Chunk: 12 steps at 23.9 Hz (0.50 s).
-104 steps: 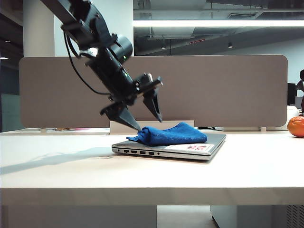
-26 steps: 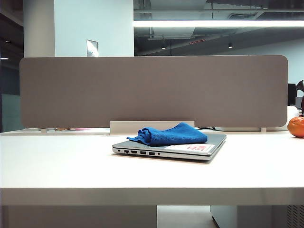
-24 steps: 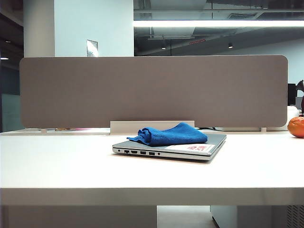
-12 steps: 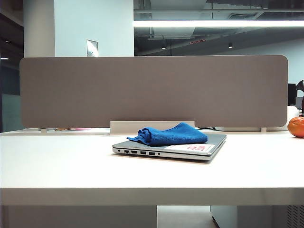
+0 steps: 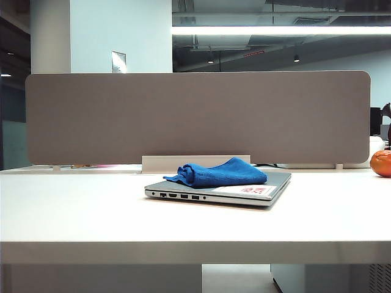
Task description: Pick up the blue rag and put it over the laptop.
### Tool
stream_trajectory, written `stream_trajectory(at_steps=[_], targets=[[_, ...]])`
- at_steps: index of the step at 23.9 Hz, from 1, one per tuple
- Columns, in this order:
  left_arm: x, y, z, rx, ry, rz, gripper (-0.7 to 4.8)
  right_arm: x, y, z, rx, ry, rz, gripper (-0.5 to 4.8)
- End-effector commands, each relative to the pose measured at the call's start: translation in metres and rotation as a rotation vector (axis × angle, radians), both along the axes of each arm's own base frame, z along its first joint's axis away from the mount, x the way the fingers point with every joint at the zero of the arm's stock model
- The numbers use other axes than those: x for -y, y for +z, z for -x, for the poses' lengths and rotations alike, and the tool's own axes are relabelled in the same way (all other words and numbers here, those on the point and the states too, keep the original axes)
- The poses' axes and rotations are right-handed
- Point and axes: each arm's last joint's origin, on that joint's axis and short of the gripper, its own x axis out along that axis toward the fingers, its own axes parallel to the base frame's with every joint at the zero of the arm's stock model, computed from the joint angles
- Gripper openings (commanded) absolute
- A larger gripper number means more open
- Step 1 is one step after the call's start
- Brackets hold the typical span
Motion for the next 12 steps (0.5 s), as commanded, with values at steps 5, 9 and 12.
stream_trajectory(at_steps=[5,9,12], targets=[[0.000,-0.017,0.007,0.094,-0.007,0.004,-0.06,0.000,0.000,0.000,0.011,-0.003,0.004,0.00],[0.000,-0.023,0.008,0.096,-0.007,0.004,-0.06,0.000,0.000,0.000,0.011,-0.003,0.004,-0.01],[0.000,-0.030,0.008,0.096,-0.008,0.005,-0.06,0.000,0.000,0.000,0.011,-0.003,0.004,0.00]])
